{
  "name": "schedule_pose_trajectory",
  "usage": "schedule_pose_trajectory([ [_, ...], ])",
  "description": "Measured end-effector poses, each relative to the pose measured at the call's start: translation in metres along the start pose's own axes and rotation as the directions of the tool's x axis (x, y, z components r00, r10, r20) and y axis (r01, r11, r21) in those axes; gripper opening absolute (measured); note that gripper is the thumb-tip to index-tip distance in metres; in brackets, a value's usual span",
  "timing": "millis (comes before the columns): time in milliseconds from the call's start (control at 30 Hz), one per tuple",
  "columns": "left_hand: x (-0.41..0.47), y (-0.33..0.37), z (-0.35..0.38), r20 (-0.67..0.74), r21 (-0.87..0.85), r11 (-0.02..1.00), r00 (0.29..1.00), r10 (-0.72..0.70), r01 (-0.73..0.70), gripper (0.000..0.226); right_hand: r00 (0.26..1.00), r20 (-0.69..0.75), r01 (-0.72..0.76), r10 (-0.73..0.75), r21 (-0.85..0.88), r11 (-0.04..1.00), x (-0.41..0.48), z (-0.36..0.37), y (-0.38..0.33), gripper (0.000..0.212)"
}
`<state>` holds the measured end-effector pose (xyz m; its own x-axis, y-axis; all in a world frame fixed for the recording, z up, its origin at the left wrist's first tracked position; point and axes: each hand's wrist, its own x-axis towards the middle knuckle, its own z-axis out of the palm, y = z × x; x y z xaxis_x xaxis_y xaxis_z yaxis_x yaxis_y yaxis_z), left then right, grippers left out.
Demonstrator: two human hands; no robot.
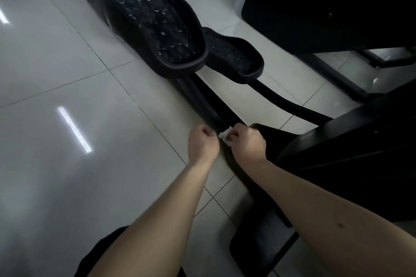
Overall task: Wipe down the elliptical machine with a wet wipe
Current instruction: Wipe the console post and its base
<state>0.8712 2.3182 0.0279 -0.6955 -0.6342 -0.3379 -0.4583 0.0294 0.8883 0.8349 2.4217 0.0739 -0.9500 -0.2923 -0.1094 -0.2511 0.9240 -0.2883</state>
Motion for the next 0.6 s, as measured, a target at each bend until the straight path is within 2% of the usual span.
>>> schedule_pose_trajectory([
  [33, 0.000, 0.001, -0.003, -0.035, 0.059, 0.996, 0.997, 0.069, -0.067, 0.015, 1.000, 0.006, 0.008, -0.008, -0.007, 1.000, 0.001, 0.001, 0.000, 0.009],
  [133, 0.005, -0.001, -0.009, -0.083, 0.296, 0.907, 0.937, 0.338, -0.301, 0.049, 0.998, 0.004, 0.061, -0.061, 0.000, 0.998, 0.005, 0.005, 0.007, 0.008],
  [200, 0.010, -0.003, -0.013, 0.016, 0.473, 0.753, 0.859, 0.511, -0.457, 0.058, 0.995, -0.024, 0.102, -0.101, 0.018, 0.995, 0.008, 0.007, 0.012, 0.008],
  [233, 0.013, -0.006, -0.014, 0.104, 0.546, 0.666, 0.830, 0.548, -0.508, 0.060, 0.992, -0.039, 0.121, -0.120, 0.029, 0.992, 0.010, 0.009, 0.015, 0.005],
  [300, 0.018, -0.016, -0.019, 0.253, 0.624, 0.537, 0.797, 0.549, -0.568, 0.066, 0.986, -0.054, 0.161, -0.158, 0.041, 0.986, 0.013, 0.012, 0.017, 0.005],
  [367, 0.025, -0.026, -0.024, 0.316, 0.614, 0.480, 0.753, 0.577, -0.626, 0.069, 0.987, -0.066, 0.151, -0.148, 0.043, 0.988, 0.016, 0.015, 0.017, 0.005],
  [467, 0.033, -0.034, -0.028, 0.321, 0.494, 0.517, 0.699, 0.639, -0.699, 0.060, 0.993, -0.074, 0.096, -0.091, 0.076, 0.992, 0.018, 0.014, 0.014, 0.006],
  [533, 0.029, -0.033, -0.028, 0.290, 0.429, 0.612, 0.743, 0.603, -0.664, 0.055, 0.995, -0.072, 0.070, -0.062, 0.110, 0.991, 0.021, 0.014, 0.008, 0.011],
  [600, 0.028, -0.034, -0.026, 0.180, 0.388, 0.724, 0.817, 0.548, -0.571, 0.050, 0.997, -0.063, 0.061, -0.052, 0.157, 0.986, 0.031, 0.019, -0.002, 0.012],
])
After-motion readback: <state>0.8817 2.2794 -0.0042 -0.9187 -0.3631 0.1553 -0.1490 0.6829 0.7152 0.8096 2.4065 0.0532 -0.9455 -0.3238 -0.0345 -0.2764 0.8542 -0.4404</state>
